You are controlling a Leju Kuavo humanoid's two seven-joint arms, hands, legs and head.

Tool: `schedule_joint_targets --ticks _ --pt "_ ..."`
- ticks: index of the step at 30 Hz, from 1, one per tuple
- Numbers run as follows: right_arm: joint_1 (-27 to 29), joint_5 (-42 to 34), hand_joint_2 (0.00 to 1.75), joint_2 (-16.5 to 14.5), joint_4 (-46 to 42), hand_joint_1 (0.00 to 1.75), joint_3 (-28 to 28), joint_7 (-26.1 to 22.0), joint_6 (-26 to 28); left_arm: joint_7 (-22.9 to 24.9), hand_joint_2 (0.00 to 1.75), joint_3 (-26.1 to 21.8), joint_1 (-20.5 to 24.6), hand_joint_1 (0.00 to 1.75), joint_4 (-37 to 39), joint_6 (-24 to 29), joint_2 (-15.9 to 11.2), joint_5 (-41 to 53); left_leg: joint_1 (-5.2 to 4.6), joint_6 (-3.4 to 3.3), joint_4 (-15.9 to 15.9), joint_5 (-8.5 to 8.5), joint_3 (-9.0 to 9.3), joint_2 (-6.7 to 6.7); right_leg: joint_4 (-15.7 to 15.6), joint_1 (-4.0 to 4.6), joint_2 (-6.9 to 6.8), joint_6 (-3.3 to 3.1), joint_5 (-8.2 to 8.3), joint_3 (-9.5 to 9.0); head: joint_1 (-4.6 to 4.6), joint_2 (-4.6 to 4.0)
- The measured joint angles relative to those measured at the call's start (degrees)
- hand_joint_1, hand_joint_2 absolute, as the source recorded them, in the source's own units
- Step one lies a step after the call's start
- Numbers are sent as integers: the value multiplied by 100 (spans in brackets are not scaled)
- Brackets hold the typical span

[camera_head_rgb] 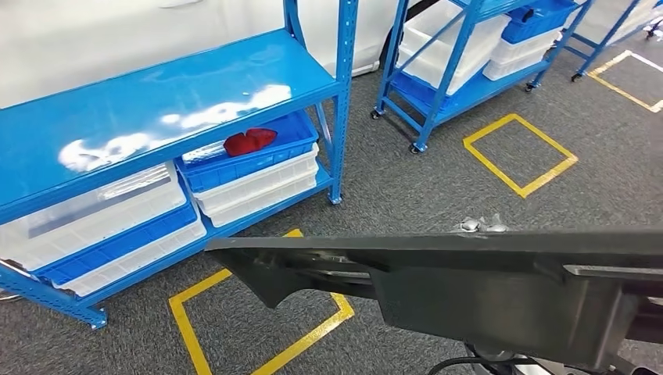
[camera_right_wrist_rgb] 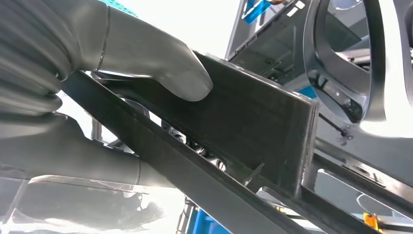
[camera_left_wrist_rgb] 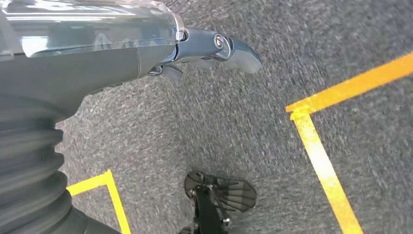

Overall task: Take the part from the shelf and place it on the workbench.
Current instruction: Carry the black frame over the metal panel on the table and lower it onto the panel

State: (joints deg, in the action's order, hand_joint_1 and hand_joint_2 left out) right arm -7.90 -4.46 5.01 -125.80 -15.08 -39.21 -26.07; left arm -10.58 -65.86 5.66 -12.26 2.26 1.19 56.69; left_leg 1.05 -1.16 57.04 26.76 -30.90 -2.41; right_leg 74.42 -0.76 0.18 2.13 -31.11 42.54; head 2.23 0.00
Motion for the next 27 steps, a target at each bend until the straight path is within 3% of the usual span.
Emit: schedule_joint_targets --ticks 2,4,6,8,10,12,13,14,15,16,17,19,21,23,25,27 --pt "-22 56 175 0 22 175 -70 0 -17 55 175 4 12 0 0 20 24 -5 -2 19 0 12 17 -128 -702 1 -112 -23 348 -405 0 0" --pt "-56 118 175 0 42 175 -154 0 -16 110 175 9 21 0 0 34 52 4 -26 66 3 34 40 -220 -1458 49 -308 -99 567 -819 0 0" --pt "-81 163 175 -1 63 175 -236 0 9 171 175 13 25 0 0 64 79 21 -47 131 -1 51 58 -307 -1668 98 -348 -181 572 -906 0 0" --pt "-85 226 175 -12 89 175 -318 0 60 225 175 16 38 0 0 99 108 34 -43 203 -1 74 84 -360 -1703 89 -227 -251 601 -899 0 0" --pt "-96 291 175 -45 115 175 -398 1 120 249 175 18 49 0 0 118 139 39 -28 257 237 258 4 -163 -1761 54 -122 -324 642 -922 0 0" --pt "-103 325 175 -92 148 175 -472 2 161 271 175 18 33 0 0 125 160 43 -17 279 945 645 -317 114 -1780 44 -8 -369 663 -925 0 0" --pt "-101 327 175 -114 168 175 -500 2 169 285 175 18 17 0 0 125 165 45 -17 286 1349 813 -512 173 -1776 50 61 -377 665 -917 0 0" --pt "-98 314 175 -129 186 175 -517 2 168 299 175 18 3 0 0 126 167 45 -17 290 1629 885 -657 197 -1767 55 138 -380 666 -911 0 0" --pt "-97 295 175 -144 204 175 -527 2 163 314 175 18 -7 0 0 125 168 46 -17 289 1694 834 -706 205 -1755 58 215 -379 665 -909 0 0" --pt "-97 274 175 -157 219 175 -530 2 156 327 175 18 -10 0 0 123 169 49 -13 285 1517 671 -642 217 -1740 57 293 -373 660 -911 0 0" --pt "-98 257 175 -169 233 175 -531 2 147 339 175 18 -10 0 0 119 169 51 -4 278 1141 434 -482 265 -1722 54 370 -363 653 -916 0 0" --pt "-104 238 175 -185 256 175 -533 2 134 355 175 19 -10 0 0 104 170 59 22 248 371 106 -145 493 -1680 52 507 -323 637 -900 0 0" --pt "-111 234 175 -196 273 175 -533 2 130 369 175 20 -13 0 0 94 174 67 21 204 82 46 -29 616 -1652 48 624 -255 645 -852 0 0" --pt "-111 231 175 -199 282 175 -533 1 126 375 175 20 -7 0 1 93 190 70 12 142 62 20 -29 509 -1654 39 718 -177 667 -815 0 0" --pt "-115 189 175 -198 290 175 -533 0 85 379 175 20 11 0 1 98 209 69 26 61 27 -13 -20 383 -1482 51 528 -121 554 -720 -1 0" --pt "-115 116 175 -203 315 175 -527 0 2 380 175 20 4 0 0 100 222 62 15 7 8 -22 -21 242 -848 51 174 -79 216 -410 -1 0"
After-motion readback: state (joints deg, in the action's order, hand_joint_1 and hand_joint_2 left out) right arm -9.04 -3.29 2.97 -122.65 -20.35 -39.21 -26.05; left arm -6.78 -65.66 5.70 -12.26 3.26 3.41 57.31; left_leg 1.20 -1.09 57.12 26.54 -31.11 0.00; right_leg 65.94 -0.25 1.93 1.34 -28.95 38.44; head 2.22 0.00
